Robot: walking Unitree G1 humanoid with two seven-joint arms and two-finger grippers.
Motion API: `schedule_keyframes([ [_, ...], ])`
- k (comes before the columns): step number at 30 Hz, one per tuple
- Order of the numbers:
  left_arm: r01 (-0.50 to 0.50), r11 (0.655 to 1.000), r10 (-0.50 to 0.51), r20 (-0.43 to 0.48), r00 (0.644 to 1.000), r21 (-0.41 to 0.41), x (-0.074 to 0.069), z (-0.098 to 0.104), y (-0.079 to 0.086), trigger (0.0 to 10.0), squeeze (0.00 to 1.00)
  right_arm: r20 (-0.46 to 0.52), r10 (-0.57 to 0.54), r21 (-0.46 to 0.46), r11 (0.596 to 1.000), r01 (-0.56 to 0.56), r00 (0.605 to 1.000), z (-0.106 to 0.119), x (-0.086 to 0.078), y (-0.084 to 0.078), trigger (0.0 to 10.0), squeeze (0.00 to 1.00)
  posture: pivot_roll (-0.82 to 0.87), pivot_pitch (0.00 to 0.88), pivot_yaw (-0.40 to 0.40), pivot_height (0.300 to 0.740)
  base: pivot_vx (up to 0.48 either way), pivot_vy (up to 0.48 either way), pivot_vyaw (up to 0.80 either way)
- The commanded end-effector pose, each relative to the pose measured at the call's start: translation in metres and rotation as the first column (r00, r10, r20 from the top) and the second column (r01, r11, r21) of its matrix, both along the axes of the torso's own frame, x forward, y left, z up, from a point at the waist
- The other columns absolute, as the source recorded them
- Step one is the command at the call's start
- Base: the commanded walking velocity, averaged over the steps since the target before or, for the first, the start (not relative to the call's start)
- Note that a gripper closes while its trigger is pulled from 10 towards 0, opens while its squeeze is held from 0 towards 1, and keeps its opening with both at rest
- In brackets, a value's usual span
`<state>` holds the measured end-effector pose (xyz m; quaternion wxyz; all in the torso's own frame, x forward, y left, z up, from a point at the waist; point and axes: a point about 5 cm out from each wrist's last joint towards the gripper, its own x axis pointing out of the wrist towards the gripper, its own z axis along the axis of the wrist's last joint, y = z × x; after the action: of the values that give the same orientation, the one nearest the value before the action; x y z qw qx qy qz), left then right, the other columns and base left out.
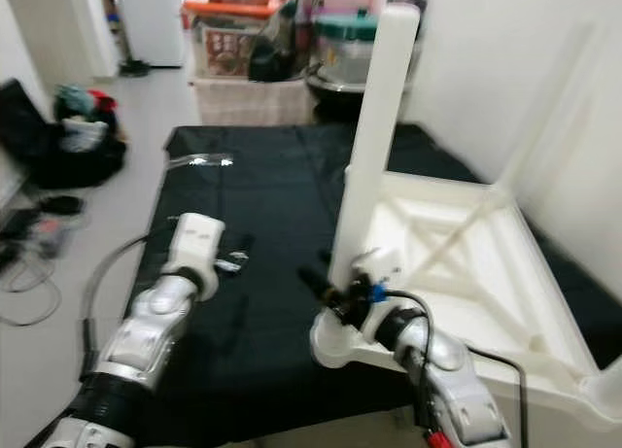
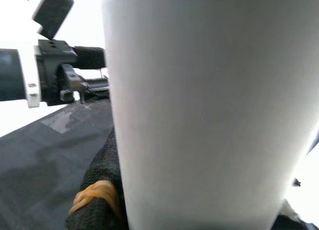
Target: Building children table
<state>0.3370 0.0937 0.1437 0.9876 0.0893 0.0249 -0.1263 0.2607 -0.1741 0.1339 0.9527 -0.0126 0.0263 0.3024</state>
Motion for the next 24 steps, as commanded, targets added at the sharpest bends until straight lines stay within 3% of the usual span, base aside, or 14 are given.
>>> schedule_keyframes([
  [1, -0.026, 1.0, 0.027, -0.032, 0.999, 0.015, -0.0004, -0.0079, 0.0092, 10.0, 0.0, -0.241, -0.107, -0.103, 0.991, 0.084, 0.965, -0.0497, -0.0125, -0.0204, 0.0, 0.0, 0.03, 0.0, -0.061, 0.74, 0.0, -0.442, 0.0],
  [24, -0.03, 0.999, 0.03, -0.034, 0.999, 0.015, 0.0008, -0.0088, 0.0091, 10.0, 0.0, -0.194, -0.201, -0.123, 0.976, 0.18, 0.96, -0.0477, -0.0034, -0.0291, 0.0, 0.0, 0.03, 0.0, -0.058, 0.74, 0.0, -0.442, 0.0],
])
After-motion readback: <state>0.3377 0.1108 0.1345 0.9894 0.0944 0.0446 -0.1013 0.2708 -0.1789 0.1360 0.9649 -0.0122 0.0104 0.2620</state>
